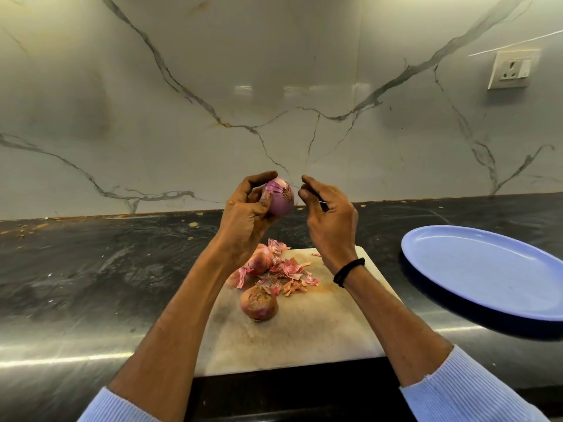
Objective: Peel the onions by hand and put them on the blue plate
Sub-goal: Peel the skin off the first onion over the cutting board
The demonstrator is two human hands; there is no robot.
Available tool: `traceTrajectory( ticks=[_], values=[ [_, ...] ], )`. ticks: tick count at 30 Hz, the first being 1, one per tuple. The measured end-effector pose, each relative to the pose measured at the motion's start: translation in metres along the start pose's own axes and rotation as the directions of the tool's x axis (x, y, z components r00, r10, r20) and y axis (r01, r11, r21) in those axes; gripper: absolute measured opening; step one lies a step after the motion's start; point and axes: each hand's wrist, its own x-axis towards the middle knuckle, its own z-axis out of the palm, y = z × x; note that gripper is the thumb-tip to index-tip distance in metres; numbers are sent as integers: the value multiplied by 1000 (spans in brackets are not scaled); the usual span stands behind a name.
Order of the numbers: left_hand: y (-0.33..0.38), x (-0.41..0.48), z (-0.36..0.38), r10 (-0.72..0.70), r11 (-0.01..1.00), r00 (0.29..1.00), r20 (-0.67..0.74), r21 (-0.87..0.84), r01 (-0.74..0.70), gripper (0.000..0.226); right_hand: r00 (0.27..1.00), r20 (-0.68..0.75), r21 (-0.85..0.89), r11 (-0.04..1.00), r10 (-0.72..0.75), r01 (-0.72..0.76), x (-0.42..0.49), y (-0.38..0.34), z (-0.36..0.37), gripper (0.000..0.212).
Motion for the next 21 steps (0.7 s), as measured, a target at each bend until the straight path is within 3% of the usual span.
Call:
traceTrajectory(
  ticks=[7, 10, 17, 21],
  values=[
    [-6, 2, -5, 95, 981, 994, 63, 165, -104, 43, 987, 61, 169, 973, 150, -158, 1, 0, 2, 22],
    [-8, 3, -5, 122, 964, 989, 80, 227, -137, 46, 982, 66, 164, 969, 178, -187, 1, 0, 3, 16],
    [-10, 1, -3, 82, 977, 990, 114, 187, -102, 45, 994, 77, -41, 996, 80, -77, -4, 1, 6, 11],
    [-9, 0, -1, 64, 984, 995, 82, 160, -76, 45, 997, 65, -29, 999, 41, -39, -6, -3, 6, 10]
  ],
)
